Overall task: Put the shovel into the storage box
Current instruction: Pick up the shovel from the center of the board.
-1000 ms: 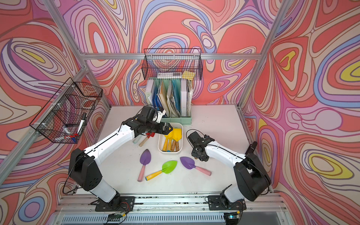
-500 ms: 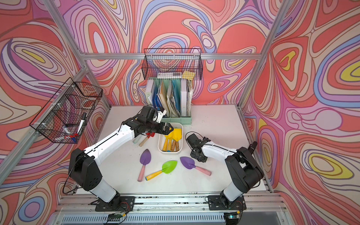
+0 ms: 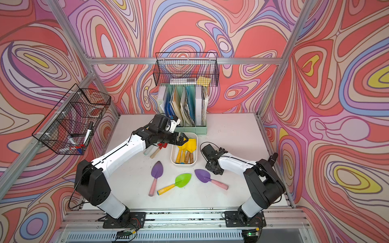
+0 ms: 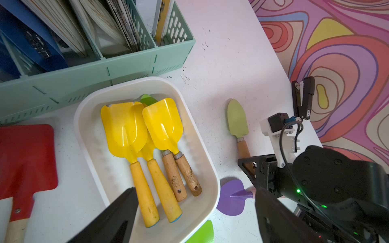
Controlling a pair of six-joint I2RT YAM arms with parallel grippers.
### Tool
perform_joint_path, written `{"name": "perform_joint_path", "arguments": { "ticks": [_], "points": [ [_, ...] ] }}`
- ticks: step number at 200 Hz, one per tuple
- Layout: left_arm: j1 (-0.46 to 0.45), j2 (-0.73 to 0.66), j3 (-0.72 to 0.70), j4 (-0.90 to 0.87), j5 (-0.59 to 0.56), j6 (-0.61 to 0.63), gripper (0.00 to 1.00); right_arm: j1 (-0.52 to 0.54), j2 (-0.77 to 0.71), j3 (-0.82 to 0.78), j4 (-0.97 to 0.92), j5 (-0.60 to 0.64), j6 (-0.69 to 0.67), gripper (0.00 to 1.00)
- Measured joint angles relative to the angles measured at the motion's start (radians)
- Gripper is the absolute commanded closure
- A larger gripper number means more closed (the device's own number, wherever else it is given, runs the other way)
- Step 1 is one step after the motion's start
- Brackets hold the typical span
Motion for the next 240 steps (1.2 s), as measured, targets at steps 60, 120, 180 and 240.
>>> {"name": "perform_joint_path", "arguments": {
  "ticks": [60,120,180,240],
  "points": [
    [0.000,0.051,0.009,0.043,0.089,-0.072,0.08,0.000,-0.136,0.023,-0.030,-0.046,-0.215,1.00],
    [-0.002,0.116,0.061,0.066,0.161,-0.148,0.09,0.000,-0.253,0.072,-0.029,-0.159,-0.466,1.00],
    [-0.013,0.160,0.061,0.121,0.200,-0.211,0.16,0.000,-0.245,0.143,-0.018,-0.248,-0.544,1.00],
    [-0.013,0.182,0.061,0.206,0.217,-0.281,0.37,0.006,-0.233,0.167,0.027,-0.282,-0.544,1.00]
  ]
}}
